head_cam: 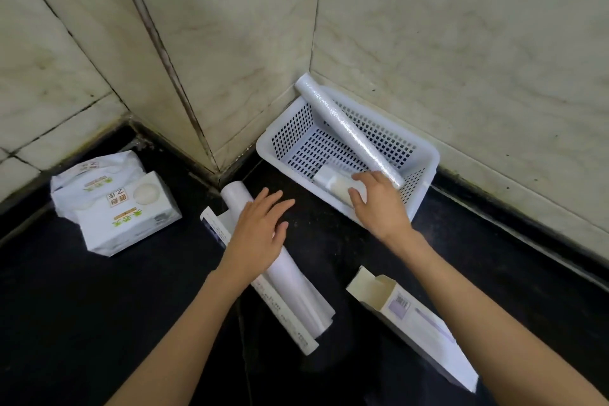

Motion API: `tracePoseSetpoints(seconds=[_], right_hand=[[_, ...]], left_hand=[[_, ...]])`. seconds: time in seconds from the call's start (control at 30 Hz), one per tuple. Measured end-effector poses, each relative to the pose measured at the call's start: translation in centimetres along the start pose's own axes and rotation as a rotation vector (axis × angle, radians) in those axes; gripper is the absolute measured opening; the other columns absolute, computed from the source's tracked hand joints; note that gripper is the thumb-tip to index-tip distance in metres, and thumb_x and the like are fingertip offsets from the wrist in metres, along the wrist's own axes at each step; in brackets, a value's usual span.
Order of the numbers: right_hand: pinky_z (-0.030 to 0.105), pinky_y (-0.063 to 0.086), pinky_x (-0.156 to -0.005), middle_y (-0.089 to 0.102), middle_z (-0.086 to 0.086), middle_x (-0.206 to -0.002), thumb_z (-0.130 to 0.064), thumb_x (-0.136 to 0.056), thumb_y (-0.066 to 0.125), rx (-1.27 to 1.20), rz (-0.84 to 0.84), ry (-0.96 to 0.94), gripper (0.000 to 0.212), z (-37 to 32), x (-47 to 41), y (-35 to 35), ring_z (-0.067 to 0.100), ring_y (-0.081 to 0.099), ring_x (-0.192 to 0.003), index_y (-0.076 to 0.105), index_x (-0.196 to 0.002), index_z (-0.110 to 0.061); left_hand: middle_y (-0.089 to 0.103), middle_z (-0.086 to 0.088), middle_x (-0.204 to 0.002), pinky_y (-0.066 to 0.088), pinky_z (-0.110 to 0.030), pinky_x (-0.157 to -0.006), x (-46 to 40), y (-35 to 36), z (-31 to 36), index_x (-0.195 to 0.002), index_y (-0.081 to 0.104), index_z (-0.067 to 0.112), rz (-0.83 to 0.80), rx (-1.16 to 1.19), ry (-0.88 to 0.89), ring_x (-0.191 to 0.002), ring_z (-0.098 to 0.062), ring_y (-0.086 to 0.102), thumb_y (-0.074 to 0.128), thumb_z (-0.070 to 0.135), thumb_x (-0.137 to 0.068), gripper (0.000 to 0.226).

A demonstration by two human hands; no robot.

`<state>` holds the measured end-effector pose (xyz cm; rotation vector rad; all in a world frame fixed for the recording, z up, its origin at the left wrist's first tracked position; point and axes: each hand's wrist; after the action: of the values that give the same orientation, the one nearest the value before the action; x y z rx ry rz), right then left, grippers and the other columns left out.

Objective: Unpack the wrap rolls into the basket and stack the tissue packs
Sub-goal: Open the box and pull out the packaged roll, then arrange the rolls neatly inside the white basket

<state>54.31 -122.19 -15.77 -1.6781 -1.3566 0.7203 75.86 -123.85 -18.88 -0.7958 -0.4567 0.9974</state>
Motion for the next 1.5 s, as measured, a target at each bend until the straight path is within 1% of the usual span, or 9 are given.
tracePoseSetpoints(seconds=[0.17,0.33,0.5,0.7,0.97,1.07,1.2,1.3,1.5], right_hand=[[0.034,0.047,-0.085,0.061,0.012,-0.105,-0.013,-0.088,0.054,-0.197,0.033,-0.193,0.023,-4.5,6.8,3.5,0.025,0.058,-0.095,0.061,-0.11,-0.006],[0.036,0.044,-0.093,0.05,0.013,-0.123,-0.03,-0.091,0.05,-0.057,-0.348,-0.013,0.039,-5.4,9.5,9.2,0.027,0.049,-0.111,0.045,-0.124,-0.009],[0.037,0.042,-0.095,0.047,0.016,-0.126,-0.045,-0.081,0.062,0.024,-0.457,0.087,0.063,-6.1,8.0,10.9,0.03,0.045,-0.116,0.044,-0.126,-0.006],[0.039,0.047,-0.09,0.049,0.017,-0.125,-0.036,-0.08,0.061,-0.064,-0.477,0.232,0.057,-5.8,7.6,11.2,0.031,0.051,-0.112,0.046,-0.122,-0.001],[0.026,0.037,-0.074,0.046,-0.001,-0.101,-0.033,-0.074,0.063,-0.167,-0.322,0.121,0.05,-3.9,9.5,6.1,0.016,0.048,-0.086,0.05,-0.118,-0.013],[0.025,0.039,-0.073,0.051,-0.002,-0.101,-0.03,-0.07,0.067,-0.294,-0.18,0.082,0.049,-3.9,10.4,2.5,0.013,0.052,-0.086,0.052,-0.114,-0.018],[0.014,0.037,-0.062,0.056,-0.002,-0.1,-0.029,-0.07,0.065,-0.432,-0.002,0.055,0.035,-3.2,11.5,-3.0,0.002,0.053,-0.081,0.051,-0.102,-0.028],[0.012,0.035,-0.063,0.052,-0.001,-0.103,-0.027,-0.073,0.065,-0.415,0.147,0.075,0.039,-1.1,12.8,-6.6,0.009,0.052,-0.083,0.052,-0.11,-0.024],[0.014,0.035,-0.065,0.05,-0.003,-0.099,-0.025,-0.074,0.065,-0.342,0.356,0.15,0.039,4.2,17.2,-11.3,0.016,0.05,-0.086,0.053,-0.111,-0.021]], left_hand=[[0.034,-0.009,-0.148,0.013,-0.039,-0.116,6.0,-0.1,-1.7,-0.133,0.044,0.017,0.116,0.009,-0.174,-0.142,-0.025,0.016,0.051,0.012,-0.091,0.043],[0.02,-0.006,-0.154,0.009,-0.031,-0.115,9.5,1.0,-3.1,-0.135,0.039,0.016,0.033,0.004,-0.228,-0.144,-0.021,0.002,0.049,0.015,-0.092,0.044],[0.02,-0.005,-0.154,0.011,-0.029,-0.114,10.3,1.4,-4.1,-0.134,0.041,0.015,0.003,-0.001,-0.222,-0.145,-0.018,0.002,0.052,0.02,-0.092,0.044],[0.03,-0.008,-0.149,0.02,-0.037,-0.115,10.6,1.5,-5.4,-0.115,0.059,0.014,-0.078,-0.039,-0.163,-0.145,-0.023,0.005,0.062,0.017,-0.085,0.03],[0.068,-0.001,-0.104,0.003,-0.046,-0.116,11.3,0.4,-5.1,-0.086,0.07,0.016,0.043,-0.222,-0.144,-0.136,-0.021,0.034,0.056,0.015,-0.089,0.013],[0.074,0.0,-0.086,0.026,-0.049,-0.111,10.8,0.2,-2.5,-0.082,0.07,0.014,0.179,-0.198,-0.051,-0.099,-0.019,0.065,0.063,0.007,-0.084,0.01],[0.073,-0.004,-0.074,0.038,-0.023,-0.077,9.7,0.6,2.0,-0.077,0.07,0.01,0.281,-0.066,0.066,-0.068,-0.023,0.068,0.067,0.002,-0.077,0.008],[0.07,-0.003,-0.068,0.037,-0.028,-0.072,8.5,1.7,6.6,-0.076,0.069,0.011,0.241,-0.108,0.268,-0.065,-0.023,0.065,0.053,0.007,-0.079,0.017],[0.072,-0.003,-0.082,0.045,-0.027,-0.073,7.9,7.8,15.0,-0.081,0.072,0.013,0.034,-0.162,0.623,-0.074,-0.02,0.067,0.074,-0.007,-0.054,0.033]])
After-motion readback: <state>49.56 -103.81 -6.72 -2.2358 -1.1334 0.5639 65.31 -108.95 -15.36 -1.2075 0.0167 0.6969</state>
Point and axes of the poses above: each hand's wrist, its own x-axis away from the middle knuckle, its own y-axis out of the palm, z = x × y
